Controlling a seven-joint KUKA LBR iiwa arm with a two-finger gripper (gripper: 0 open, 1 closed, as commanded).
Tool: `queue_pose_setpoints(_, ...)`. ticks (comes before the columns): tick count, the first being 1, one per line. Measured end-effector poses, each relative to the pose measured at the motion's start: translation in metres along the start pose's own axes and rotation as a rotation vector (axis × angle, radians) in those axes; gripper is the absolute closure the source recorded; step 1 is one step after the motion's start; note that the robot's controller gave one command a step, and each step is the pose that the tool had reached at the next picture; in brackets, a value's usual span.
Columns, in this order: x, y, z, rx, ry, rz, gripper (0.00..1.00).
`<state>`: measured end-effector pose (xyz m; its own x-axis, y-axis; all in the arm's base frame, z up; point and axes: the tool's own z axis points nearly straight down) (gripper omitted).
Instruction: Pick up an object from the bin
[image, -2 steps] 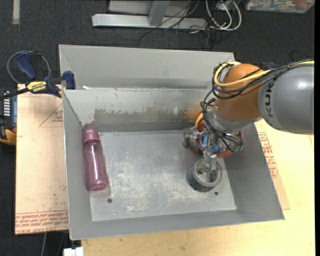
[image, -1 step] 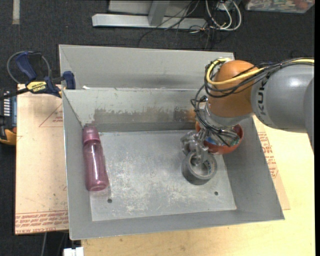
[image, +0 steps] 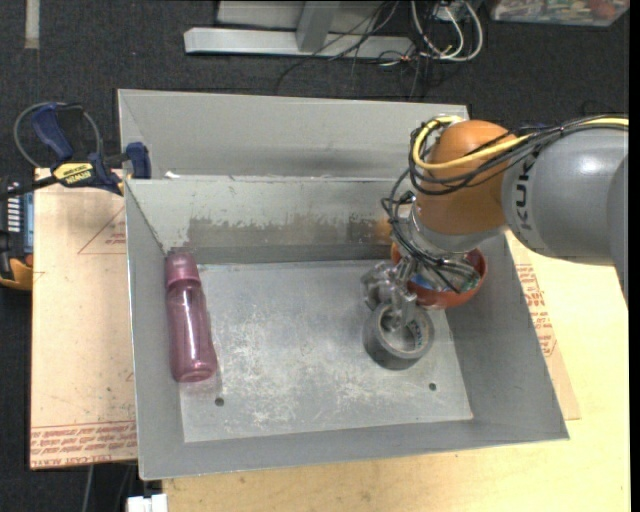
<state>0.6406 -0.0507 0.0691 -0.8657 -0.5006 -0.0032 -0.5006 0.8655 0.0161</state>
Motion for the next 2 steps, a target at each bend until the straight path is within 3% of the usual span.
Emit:
queue_pose_setpoints(1,0.001,0.004,-0.026,-0.008,0.005,0.0,1.0)
queue_pose_setpoints(2,0.002,0.007,-0.074,-0.014,0.01,0.002,1.0)
